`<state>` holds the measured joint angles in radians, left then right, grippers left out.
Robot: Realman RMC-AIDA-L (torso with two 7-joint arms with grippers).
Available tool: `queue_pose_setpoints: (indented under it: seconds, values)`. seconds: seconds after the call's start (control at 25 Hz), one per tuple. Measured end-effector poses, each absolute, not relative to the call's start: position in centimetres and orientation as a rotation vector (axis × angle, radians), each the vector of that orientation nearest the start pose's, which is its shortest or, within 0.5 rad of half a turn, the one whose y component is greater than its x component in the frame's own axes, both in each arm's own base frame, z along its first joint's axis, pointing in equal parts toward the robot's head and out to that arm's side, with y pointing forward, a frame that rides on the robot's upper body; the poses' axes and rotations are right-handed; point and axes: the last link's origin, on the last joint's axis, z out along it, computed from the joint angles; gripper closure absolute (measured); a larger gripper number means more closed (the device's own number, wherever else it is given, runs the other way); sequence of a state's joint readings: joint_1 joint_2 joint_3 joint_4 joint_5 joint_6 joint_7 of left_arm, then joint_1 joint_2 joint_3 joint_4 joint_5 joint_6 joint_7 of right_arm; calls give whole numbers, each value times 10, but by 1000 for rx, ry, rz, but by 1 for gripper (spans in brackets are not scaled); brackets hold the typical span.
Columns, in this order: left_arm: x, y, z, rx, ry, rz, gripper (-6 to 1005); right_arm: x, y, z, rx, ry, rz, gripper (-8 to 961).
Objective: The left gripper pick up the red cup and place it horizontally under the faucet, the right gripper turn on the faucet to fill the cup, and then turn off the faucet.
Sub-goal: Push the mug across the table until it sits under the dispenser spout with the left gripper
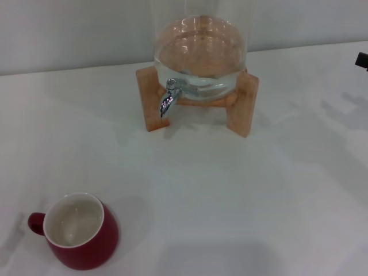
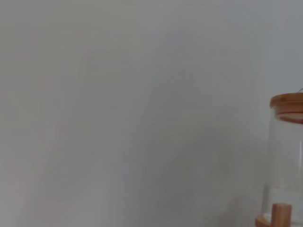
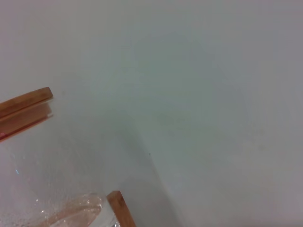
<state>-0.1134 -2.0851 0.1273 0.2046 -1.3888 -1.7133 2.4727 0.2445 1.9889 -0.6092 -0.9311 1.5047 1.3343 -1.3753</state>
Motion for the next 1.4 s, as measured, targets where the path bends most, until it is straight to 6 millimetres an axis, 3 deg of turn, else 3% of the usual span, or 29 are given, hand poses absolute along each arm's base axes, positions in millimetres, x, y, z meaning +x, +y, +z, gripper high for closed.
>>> queue_pose_setpoints:
  seconds: [0.48,1.4]
  values:
    - [-365,169,-6,-1822,-635,-953,230,336,319,149,-1952,974,855,188]
    - [-369,163,-25,-1864,-729,-900,232,336,321,150,-1938,979,855,188]
